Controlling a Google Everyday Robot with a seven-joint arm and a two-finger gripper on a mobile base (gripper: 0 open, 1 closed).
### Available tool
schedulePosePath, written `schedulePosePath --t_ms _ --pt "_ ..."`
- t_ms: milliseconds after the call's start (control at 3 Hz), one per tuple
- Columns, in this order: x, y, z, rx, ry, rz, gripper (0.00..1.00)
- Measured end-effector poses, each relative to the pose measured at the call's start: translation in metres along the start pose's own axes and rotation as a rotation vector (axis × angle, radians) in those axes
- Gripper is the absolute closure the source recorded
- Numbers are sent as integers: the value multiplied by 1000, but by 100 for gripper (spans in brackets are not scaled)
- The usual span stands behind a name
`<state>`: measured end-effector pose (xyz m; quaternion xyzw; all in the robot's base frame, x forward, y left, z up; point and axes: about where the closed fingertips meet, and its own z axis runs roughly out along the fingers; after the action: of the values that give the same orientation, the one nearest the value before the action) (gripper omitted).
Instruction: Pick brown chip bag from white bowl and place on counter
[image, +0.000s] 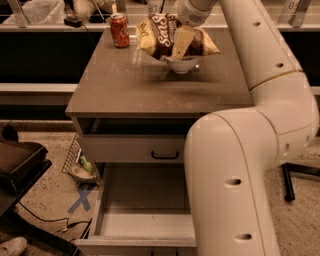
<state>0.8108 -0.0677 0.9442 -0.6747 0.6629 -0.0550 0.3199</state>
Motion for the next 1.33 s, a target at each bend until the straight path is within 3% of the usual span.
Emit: schedulePosePath --t_ms 333,667,1333 --pt "6 14 20 -69 -25 34 25" --pt "4 14 27 -70 -30 33 56" --pt "0 13 36 -68 -34 27 100"
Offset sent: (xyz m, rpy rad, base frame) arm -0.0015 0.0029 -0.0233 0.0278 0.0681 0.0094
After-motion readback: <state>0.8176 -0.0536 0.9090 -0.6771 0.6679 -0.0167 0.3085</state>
